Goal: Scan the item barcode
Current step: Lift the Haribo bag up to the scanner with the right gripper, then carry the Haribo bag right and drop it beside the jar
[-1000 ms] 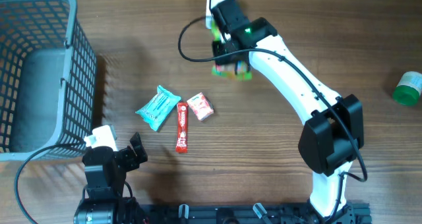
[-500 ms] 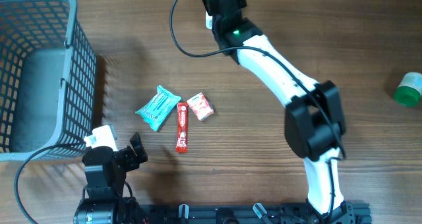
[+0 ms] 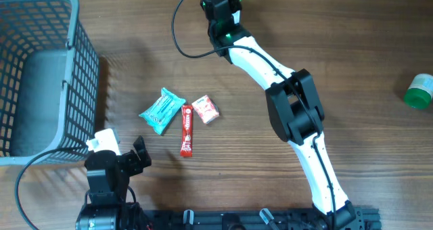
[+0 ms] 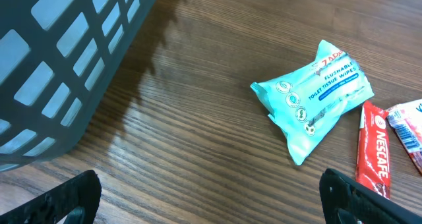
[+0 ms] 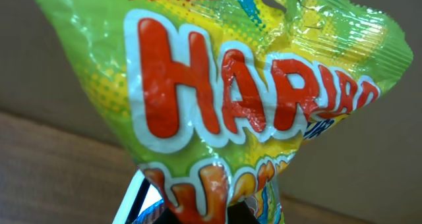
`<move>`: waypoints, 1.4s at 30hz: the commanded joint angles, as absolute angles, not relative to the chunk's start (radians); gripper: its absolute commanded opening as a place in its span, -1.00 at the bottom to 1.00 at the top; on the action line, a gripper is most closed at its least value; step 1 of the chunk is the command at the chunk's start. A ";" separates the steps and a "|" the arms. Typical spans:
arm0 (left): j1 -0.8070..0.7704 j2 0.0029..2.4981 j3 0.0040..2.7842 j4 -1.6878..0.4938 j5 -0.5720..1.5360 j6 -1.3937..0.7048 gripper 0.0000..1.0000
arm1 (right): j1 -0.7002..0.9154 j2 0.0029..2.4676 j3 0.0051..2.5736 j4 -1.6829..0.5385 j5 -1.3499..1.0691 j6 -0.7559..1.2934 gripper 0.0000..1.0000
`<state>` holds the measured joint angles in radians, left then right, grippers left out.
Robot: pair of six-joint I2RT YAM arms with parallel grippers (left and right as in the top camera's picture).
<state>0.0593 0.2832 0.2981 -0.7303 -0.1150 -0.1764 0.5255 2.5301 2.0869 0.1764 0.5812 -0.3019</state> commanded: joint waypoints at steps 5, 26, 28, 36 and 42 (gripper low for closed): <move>0.059 0.281 0.295 -0.728 -0.125 -0.164 1.00 | 0.495 2.526 2.132 0.168 0.656 -0.287 -0.92; 0.059 0.281 0.295 -0.728 -0.125 -0.164 1.00 | -0.079 2.238 2.072 -0.875 0.591 0.213 -0.91; 0.059 0.281 0.295 -0.728 -0.125 -0.164 1.00 | -0.164 2.239 2.016 -0.847 0.490 0.212 -0.91; 0.059 0.281 0.295 -0.728 -0.125 -0.164 1.00 | -0.339 2.240 1.822 -0.733 0.364 0.262 0.50; 0.059 0.281 0.295 -0.728 -0.125 -0.164 1.00 | -0.318 2.087 1.896 -0.828 0.163 0.313 1.00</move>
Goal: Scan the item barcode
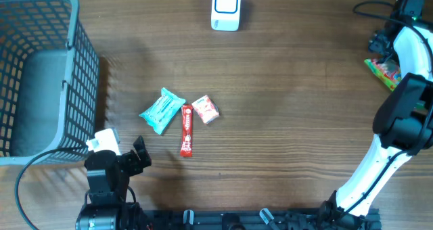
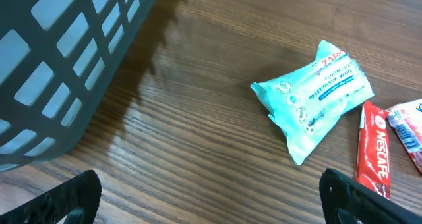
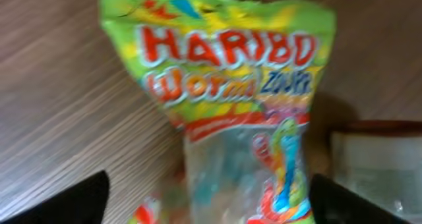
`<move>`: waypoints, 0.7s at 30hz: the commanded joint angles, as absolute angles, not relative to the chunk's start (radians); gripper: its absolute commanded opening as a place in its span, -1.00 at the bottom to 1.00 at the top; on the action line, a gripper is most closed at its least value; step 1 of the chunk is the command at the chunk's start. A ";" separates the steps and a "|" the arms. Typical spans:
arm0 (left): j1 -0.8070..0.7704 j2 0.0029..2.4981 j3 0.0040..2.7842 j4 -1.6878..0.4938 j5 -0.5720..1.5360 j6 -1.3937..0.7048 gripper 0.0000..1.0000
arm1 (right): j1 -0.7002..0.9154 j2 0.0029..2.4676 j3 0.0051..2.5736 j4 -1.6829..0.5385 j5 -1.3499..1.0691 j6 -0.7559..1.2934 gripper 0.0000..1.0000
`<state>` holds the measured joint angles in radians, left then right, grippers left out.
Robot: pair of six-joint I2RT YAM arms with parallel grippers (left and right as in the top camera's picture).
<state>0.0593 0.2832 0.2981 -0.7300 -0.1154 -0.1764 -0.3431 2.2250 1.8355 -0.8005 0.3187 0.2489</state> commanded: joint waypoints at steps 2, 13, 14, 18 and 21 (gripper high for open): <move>0.059 0.281 0.295 -0.728 -0.125 -0.164 1.00 | -0.274 1.978 1.896 -0.889 0.075 0.326 0.99; 0.059 0.281 0.295 -0.728 -0.125 -0.164 1.00 | 0.174 1.793 1.855 -1.308 -0.384 0.696 0.99; 0.059 0.281 0.295 -0.728 -0.125 -0.164 1.00 | 0.207 1.793 1.838 -1.303 -0.398 0.728 0.99; 0.059 0.281 0.295 -0.728 -0.125 -0.164 1.00 | 0.325 1.794 1.772 -1.291 -0.400 0.845 1.00; 0.059 0.281 0.295 -0.728 -0.125 -0.164 1.00 | 0.397 1.794 1.702 -1.259 -0.361 0.987 1.00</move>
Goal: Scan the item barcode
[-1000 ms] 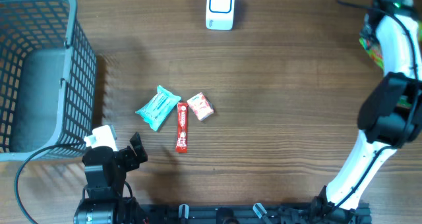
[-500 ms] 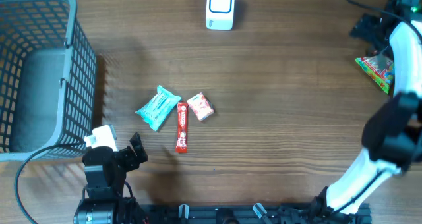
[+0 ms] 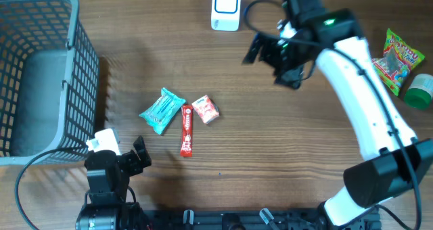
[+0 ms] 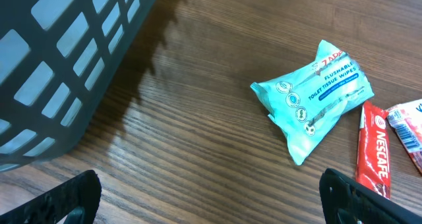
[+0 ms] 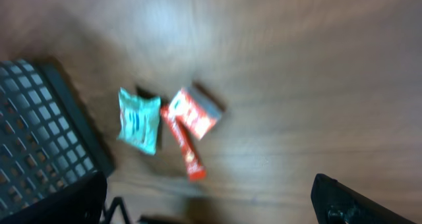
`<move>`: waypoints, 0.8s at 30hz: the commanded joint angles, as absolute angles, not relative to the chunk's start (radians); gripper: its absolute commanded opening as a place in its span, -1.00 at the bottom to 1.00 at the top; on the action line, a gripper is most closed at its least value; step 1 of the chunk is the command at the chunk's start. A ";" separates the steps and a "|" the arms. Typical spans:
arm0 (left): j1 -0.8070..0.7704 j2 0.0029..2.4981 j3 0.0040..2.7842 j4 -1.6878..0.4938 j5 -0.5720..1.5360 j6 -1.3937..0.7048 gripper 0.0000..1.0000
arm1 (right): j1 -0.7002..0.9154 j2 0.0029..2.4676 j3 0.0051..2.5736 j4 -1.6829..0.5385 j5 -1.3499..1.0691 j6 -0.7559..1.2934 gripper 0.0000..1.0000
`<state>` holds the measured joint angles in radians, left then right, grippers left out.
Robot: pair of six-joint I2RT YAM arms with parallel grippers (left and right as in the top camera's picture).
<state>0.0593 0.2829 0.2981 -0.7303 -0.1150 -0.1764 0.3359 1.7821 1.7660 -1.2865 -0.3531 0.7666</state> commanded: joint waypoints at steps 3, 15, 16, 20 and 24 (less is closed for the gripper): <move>0.059 0.281 0.295 -0.728 -0.125 -0.164 1.00 | 0.456 1.796 1.624 -1.161 -0.287 1.070 0.99; 0.059 0.281 0.295 -0.728 -0.125 -0.164 1.00 | 0.583 1.917 1.438 -0.794 -0.263 1.115 0.99; 0.059 0.281 0.295 -0.728 -0.125 -0.164 1.00 | 0.589 1.926 1.438 -0.791 -0.263 1.139 0.99; 0.059 0.281 0.295 -0.728 -0.125 -0.164 1.00 | 0.609 1.941 1.438 -0.778 -0.296 1.260 0.99; 0.059 0.281 0.295 -0.728 -0.125 -0.164 1.00 | 0.611 1.988 1.439 -0.777 -0.384 1.423 0.99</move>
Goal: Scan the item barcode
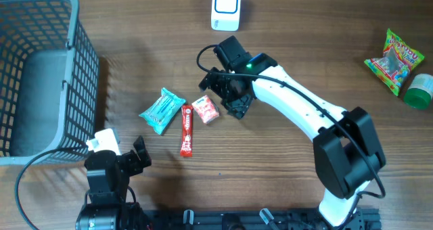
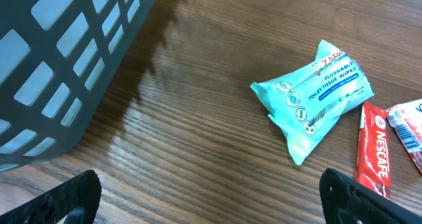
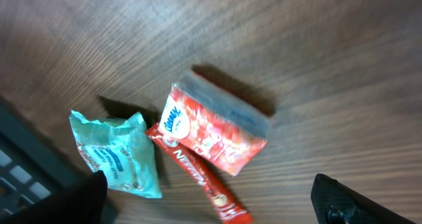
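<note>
A white scanner (image 1: 225, 7) stands at the table's far edge. Left of centre lie a red snack packet (image 1: 205, 109) (image 3: 214, 130), a red Nescafe stick (image 1: 186, 130) (image 3: 198, 181) and a teal wipes pack (image 1: 162, 110) (image 2: 313, 99). My right gripper (image 1: 226, 88) (image 3: 214, 204) hangs open just above and to the right of the red packet, holding nothing. My left gripper (image 1: 135, 157) (image 2: 211, 201) rests open near the front edge. A green Haribo bag (image 1: 392, 52) lies at the far right.
A grey wire basket (image 1: 40, 67) fills the left side, its wall close to the left gripper. A green round object (image 1: 419, 91) sits beside the Haribo bag at the right edge.
My right gripper has moved from right of the scanner to lower left, now close over the red snack packet. The left arm and the items have not moved.
My right gripper held the Haribo bag up at the scanner. Then it stood open at the far right with the bag lying on the table. Then it was back mid-table, empty, with the bag left at the right. Now it hovers over the red packet.
</note>
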`<move>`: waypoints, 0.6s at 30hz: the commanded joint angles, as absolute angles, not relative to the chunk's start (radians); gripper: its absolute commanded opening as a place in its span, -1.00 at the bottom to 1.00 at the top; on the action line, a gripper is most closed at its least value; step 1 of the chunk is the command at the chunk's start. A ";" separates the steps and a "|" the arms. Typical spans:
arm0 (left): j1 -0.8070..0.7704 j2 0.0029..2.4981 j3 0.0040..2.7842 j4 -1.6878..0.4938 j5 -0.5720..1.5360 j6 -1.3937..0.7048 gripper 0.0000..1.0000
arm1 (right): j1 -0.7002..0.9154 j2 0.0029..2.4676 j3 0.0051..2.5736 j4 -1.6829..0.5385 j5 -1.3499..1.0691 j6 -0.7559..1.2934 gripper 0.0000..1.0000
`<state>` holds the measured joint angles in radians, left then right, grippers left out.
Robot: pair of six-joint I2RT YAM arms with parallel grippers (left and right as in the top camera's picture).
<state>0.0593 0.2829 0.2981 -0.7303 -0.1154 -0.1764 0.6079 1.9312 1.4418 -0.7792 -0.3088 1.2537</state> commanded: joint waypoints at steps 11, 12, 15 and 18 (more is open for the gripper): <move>0.059 0.281 0.295 -0.728 -0.125 -0.164 1.00 | 0.608 2.178 1.457 -0.684 -0.497 1.551 0.99; 0.059 0.281 0.295 -0.728 -0.125 -0.164 1.00 | 0.608 2.179 1.457 -0.684 -0.486 1.561 0.99; 0.059 0.281 0.295 -0.728 -0.125 -0.164 1.00 | 0.608 2.186 1.457 -0.676 -0.466 1.574 0.99; 0.059 0.281 0.295 -0.728 -0.125 -0.164 1.00 | 0.599 2.186 1.464 -0.659 -0.473 1.558 0.99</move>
